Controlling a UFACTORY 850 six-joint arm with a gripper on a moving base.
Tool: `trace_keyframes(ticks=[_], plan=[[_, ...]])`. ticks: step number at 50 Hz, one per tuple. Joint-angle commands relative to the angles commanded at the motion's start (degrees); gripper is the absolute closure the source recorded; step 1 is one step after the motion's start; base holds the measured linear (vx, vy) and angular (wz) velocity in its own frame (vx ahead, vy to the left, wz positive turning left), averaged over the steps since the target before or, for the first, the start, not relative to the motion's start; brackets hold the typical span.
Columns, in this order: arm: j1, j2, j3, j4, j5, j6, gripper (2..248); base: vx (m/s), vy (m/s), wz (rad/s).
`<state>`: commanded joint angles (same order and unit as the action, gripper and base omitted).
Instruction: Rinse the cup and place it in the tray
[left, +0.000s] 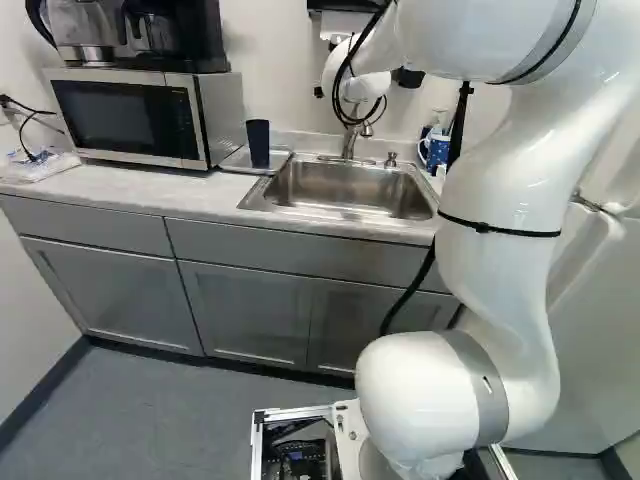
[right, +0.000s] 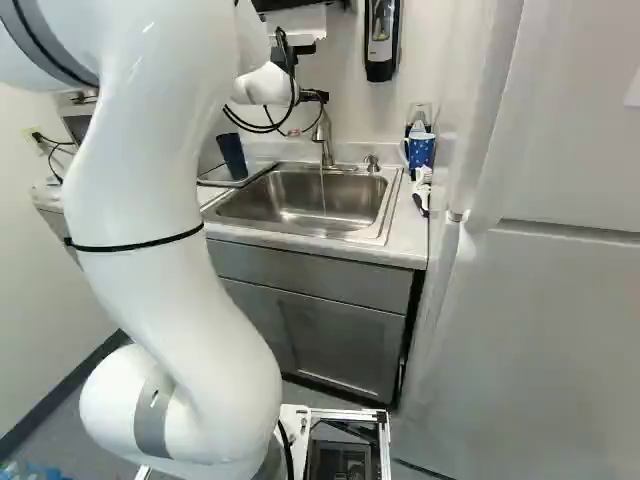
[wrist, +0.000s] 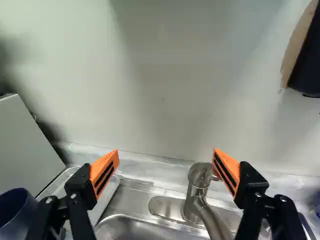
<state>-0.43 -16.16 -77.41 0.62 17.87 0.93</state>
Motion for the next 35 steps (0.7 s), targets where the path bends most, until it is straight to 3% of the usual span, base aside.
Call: trace_keyframes(ticks=[35], plan=[[0.42, 0.00, 0.00, 0.00, -3.52, 0.00, 3, 0.000, 0.000, 0.000]])
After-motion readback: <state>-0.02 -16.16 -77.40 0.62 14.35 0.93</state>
